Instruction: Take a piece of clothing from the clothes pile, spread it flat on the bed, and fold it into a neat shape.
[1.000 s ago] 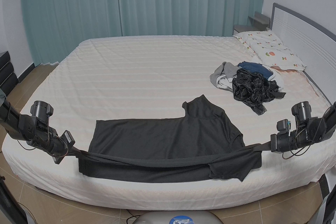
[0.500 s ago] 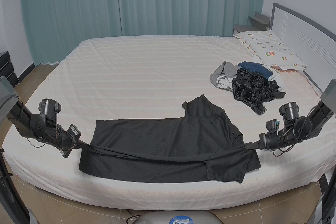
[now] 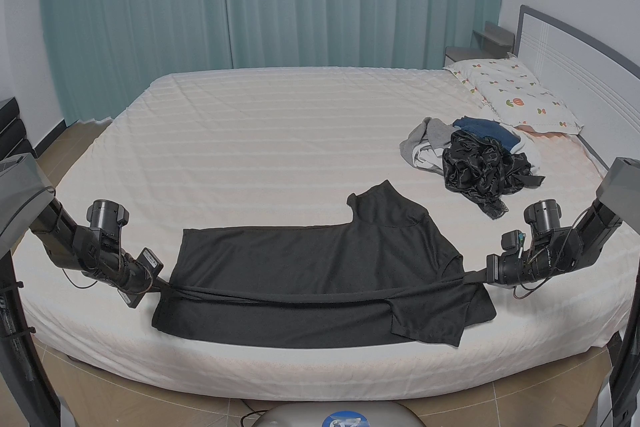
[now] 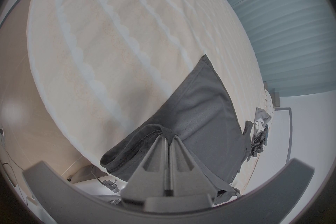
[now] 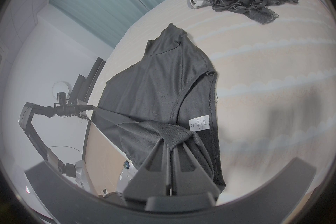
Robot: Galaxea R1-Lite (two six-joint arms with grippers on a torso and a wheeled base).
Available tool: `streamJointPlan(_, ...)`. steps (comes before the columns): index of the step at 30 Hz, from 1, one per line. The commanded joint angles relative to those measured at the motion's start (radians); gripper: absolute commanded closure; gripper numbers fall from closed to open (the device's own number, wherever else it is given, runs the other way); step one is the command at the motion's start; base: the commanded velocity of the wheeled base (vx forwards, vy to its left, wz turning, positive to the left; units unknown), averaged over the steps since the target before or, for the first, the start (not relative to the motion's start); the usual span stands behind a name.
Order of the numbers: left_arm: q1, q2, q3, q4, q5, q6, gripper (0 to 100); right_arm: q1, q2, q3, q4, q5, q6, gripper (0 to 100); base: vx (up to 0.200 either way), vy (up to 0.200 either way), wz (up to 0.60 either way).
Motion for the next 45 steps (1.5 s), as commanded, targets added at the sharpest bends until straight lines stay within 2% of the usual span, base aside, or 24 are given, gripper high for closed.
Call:
streamJointPlan(1,-0.016,0.016,-0.001,0.0,0.028,-0.001,100,0.011,0.035,0.021,-0.067,-0.008,0.042,100,0.0,0.0,0.0)
streamJointPlan(4,-0.019,0.016,0.001,0.0,0.036,-0.003,100,0.013,0.049,0.022,-0.087,-0.019,0.05,100,0.0,0.0,0.0)
streamJointPlan(5,-0.022,0.016,-0.001,-0.002,0.039,-0.003,0,0.014,0.064,0.022,-0.107,-0.033,0.055,0,0.0,0.0,0.0)
streamJointPlan(11,-0.022,0.014,0.009,-0.017,0.039,-0.012,0,0.017,0.063,0.053,-0.183,-0.04,0.122,0,0.0,0.0,0.0)
streamJointPlan(17,-0.01,0.005,0.021,-0.048,0.008,-0.064,0,0.019,-0.014,0.151,-0.412,-0.044,0.325,0,0.0,0.0,0.0)
streamJointPlan(20,0.004,-0.012,0.038,-0.051,-0.027,-0.076,0,0.034,-0.062,0.196,-0.478,-0.047,0.46,0,0.0,0.0,0.0)
streamJointPlan(22,0.015,-0.029,0.053,-0.051,-0.056,-0.076,0,0.05,-0.063,0.219,-0.489,-0.054,0.498,0,0.0,0.0,0.0)
streamJointPlan(25,0.025,-0.047,0.073,-0.052,-0.092,-0.076,0,0.063,-0.054,0.237,-0.489,-0.071,0.495,0,0.0,0.0,0.0)
streamJointPlan(26,0.035,-0.059,0.087,-0.054,-0.116,-0.075,0,0.085,-0.046,0.254,-0.483,-0.099,0.493,0,0.0,0.0,0.0)
streamJointPlan(29,0.042,-0.062,0.107,-0.085,-0.121,-0.075,0,0.099,-0.045,0.288,-0.484,-0.145,0.47,0,0.0,0.0,0.0)
streamJointPlan(34,0.039,-0.059,0.15,-0.168,-0.115,-0.075,0,0.111,-0.043,0.34,-0.49,-0.151,0.377,0,0.0,0.0,0.0)
streamJointPlan(38,0.039,-0.059,0.161,-0.186,-0.113,-0.076,0,0.125,-0.033,0.343,-0.49,-0.152,0.365,0,0.0,0.0,0.0)
streamJointPlan(42,0.039,-0.059,0.161,-0.186,-0.113,-0.076,0,0.125,0.018,0.334,-0.515,-0.208,0.325,0,0.0,0.0,0.0)
streamJointPlan(45,0.039,-0.059,0.161,-0.186,-0.113,-0.075,0,0.128,0.044,0.334,-0.545,-0.215,0.322,0,0.0,0.0,0.0)
